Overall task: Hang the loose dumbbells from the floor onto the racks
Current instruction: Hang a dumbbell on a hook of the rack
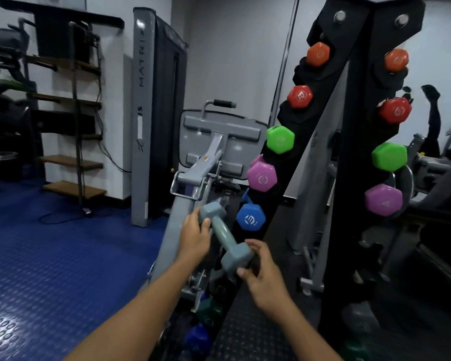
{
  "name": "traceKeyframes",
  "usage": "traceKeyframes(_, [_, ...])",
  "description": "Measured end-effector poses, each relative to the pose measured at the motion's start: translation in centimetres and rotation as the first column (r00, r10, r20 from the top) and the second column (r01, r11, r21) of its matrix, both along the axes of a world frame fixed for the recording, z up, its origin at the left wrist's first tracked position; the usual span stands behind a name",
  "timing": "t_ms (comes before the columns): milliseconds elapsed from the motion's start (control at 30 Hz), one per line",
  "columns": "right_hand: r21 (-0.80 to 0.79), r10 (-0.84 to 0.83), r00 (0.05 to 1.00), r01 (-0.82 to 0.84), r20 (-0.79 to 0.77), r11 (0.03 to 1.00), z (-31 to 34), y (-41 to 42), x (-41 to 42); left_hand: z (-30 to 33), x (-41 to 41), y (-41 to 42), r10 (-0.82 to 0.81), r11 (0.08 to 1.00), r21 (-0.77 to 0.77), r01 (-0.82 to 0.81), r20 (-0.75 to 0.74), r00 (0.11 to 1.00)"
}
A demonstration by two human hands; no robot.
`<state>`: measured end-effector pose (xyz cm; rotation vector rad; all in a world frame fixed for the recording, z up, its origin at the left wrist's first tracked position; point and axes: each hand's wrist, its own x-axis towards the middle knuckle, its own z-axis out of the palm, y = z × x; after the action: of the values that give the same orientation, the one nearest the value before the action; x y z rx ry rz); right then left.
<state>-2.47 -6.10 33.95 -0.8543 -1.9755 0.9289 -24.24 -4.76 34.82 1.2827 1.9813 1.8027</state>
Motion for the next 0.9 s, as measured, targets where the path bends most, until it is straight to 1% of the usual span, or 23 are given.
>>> traceKeyframes(100, [-0.018, -0.092, 0.996, 0.092, -0.018, 0.996, -2.3, 1.4, -0.8, -1.8, -0.1, 1.8, 0.001, 0.999, -0.038, 0.0, 0.034, 0.999])
traceKeyframes(200, [-0.06, -0.126, 0.991, 0.123, -0.039, 0.991, -3.3, 2.9, -1.8, -2.3, -0.4, 3.8, -0.007, 0.998, -0.063, 0.011, 0.056, 0.998])
traceKeyframes(367, [-0.081, -0.19, 0.976, 0.182, -0.106, 0.98, -3.8, 4.6, -3.7, -1.4, -1.3, 6.7, -0.05, 0.995, -0.086, 0.051, 0.015, 0.999])
traceKeyframes(467, [-0.12, -0.234, 0.96, 0.217, -0.151, 0.969, -4.3, 5.3, -4.1, -1.0, -1.6, 8.5, -0.085, 0.991, -0.11, 0.077, -0.074, 0.994])
traceKeyframes(533, [-0.118, -0.254, 0.95, 0.236, -0.182, 0.965, -4.7, 5.4, -4.4, -1.1, -1.9, 9.5, -0.108, 0.986, -0.143, 0.091, -0.115, 0.987])
traceKeyframes(600, [-0.101, -0.256, 0.944, 0.239, -0.207, 0.966, -4.6, 5.5, -4.9, -1.3, -2.5, 10.2, -0.117, 0.985, -0.144, 0.099, -0.116, 0.986])
traceKeyframes(667, [-0.101, -0.256, 0.94, 0.239, -0.226, 0.966, -4.6, 5.8, -5.3, -1.4, -2.9, 10.7, -0.147, 0.977, -0.167, 0.131, -0.085, 0.986])
traceKeyframes(733, [-0.12, -0.266, 0.932, 0.243, -0.247, 0.962, -4.7, 5.9, -5.6, -1.4, -2.7, 11.7, -0.186, 0.961, -0.227, 0.16, -0.1, 0.977])
traceKeyframes(800, [-0.136, -0.286, 0.919, 0.257, -0.273, 0.957, -4.7, 5.9, -6.0, -1.0, -2.2, 12.9, -0.265, 0.932, -0.278, 0.231, -0.092, 0.96])
traceKeyframes(900, [-0.135, -0.307, 0.908, 0.279, -0.283, 0.951, -4.6, 5.9, -6.5, -0.5, -1.3, 14.8, -0.417, 0.846, -0.389, 0.364, -0.06, 0.907])
